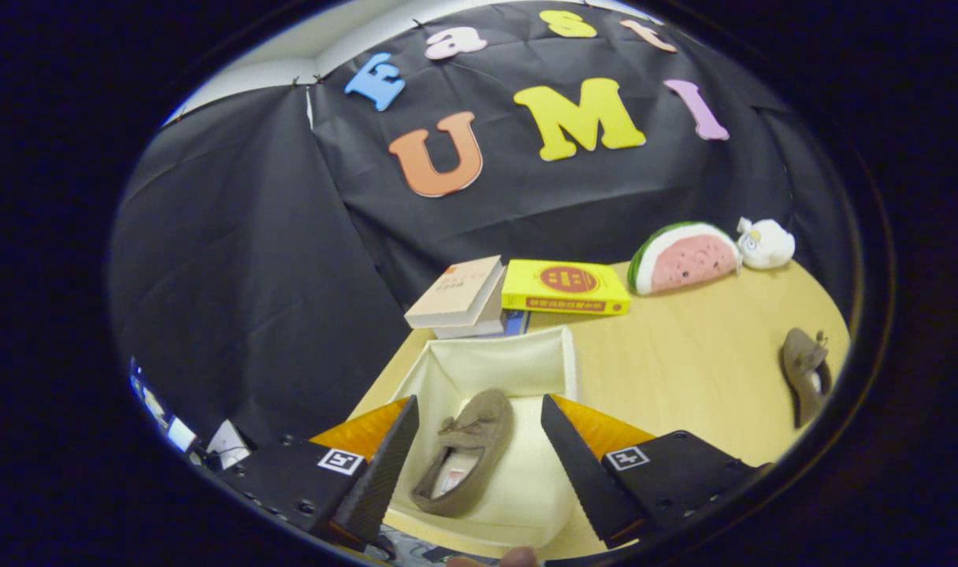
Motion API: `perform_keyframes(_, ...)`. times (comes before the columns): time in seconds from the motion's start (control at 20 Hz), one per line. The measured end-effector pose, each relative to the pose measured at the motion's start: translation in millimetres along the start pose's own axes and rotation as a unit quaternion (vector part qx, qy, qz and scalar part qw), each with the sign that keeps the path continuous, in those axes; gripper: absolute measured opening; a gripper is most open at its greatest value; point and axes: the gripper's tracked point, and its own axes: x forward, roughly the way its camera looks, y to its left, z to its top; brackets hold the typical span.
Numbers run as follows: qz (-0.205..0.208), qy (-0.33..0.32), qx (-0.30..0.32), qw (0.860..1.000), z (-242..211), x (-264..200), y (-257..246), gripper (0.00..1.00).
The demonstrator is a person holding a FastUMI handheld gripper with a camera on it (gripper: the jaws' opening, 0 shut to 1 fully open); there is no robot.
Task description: Open the storage box then place both shoes into the box .Put the left shoe in first, then the right shoe, with the right side of both shoes facing outward in a uniform manner.
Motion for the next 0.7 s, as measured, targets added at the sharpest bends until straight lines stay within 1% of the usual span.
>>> perform_keyframes(0.15, -0.002, -0.007, -0.020, 1.000, 25.1, -28.2, -45.7, 0.95)
perform_keyframes(0.35, -0.024, 0.010, -0.058, 0.998, 43.7, -69.0, -130.3, 0.95)
perform_keyframes(0.5, -0.060, 0.029, -0.082, 0.994, 47.9, -96.5, -200.4, 0.95)
perform_keyframes(0.7, -0.112, 0.070, -0.098, 0.986, 35.0, -118.8, -294.2, 0.95)
